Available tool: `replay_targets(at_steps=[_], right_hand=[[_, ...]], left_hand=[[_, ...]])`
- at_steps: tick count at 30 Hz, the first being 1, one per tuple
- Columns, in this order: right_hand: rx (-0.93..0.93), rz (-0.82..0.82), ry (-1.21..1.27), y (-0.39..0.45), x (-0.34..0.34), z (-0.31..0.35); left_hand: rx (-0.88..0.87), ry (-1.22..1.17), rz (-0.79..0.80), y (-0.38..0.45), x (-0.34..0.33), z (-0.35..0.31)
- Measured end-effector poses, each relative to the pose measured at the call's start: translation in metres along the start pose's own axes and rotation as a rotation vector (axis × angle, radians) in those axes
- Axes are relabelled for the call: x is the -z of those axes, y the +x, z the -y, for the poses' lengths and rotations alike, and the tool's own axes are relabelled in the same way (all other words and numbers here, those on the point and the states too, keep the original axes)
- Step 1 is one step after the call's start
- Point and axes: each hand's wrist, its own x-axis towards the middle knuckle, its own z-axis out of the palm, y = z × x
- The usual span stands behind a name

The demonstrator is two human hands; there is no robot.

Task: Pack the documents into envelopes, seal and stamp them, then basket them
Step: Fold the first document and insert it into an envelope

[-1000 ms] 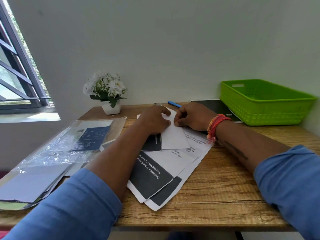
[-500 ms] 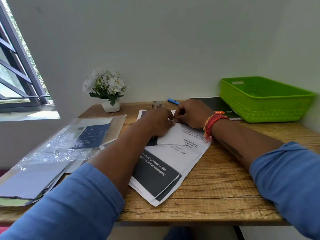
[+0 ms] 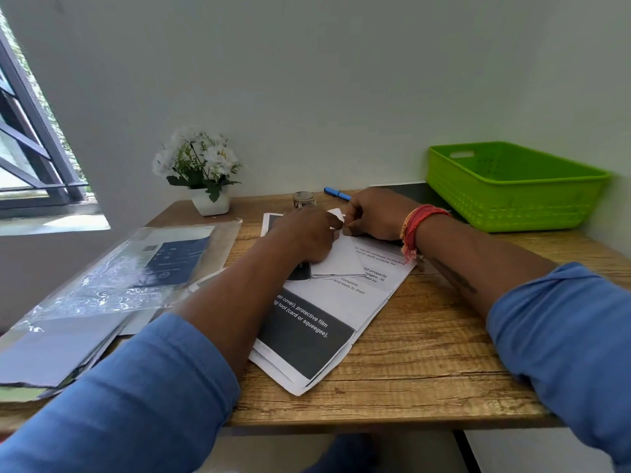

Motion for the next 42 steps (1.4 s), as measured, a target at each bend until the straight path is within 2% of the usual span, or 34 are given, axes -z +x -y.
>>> replay_targets(at_steps=[15,25,34,39,42], right_hand=[[-0.012,0.319,0.012,-0.013,0.021,0.006],[-0.006,0.518,-0.083,-0.016,0.029,0.016],[-0.023,0.657,-0.079,-0.018,0.033,0.018],[-0.033,0.687,0.002,-0.020,0.033,0.012],[-0.010,0.573,0.137,-0.020,0.030,0.000]], left_hand=[[0.009,0.025,0.024,0.003,0.000,0.000],[0.019,0.019,0.029,0.004,-0.001,0.000],[0.027,0.001,0.022,0.005,-0.002,0.001],[0.030,0.004,0.024,0.007,-0.003,0.001],[0.028,0.021,0.023,0.007,-0.004,0.001]])
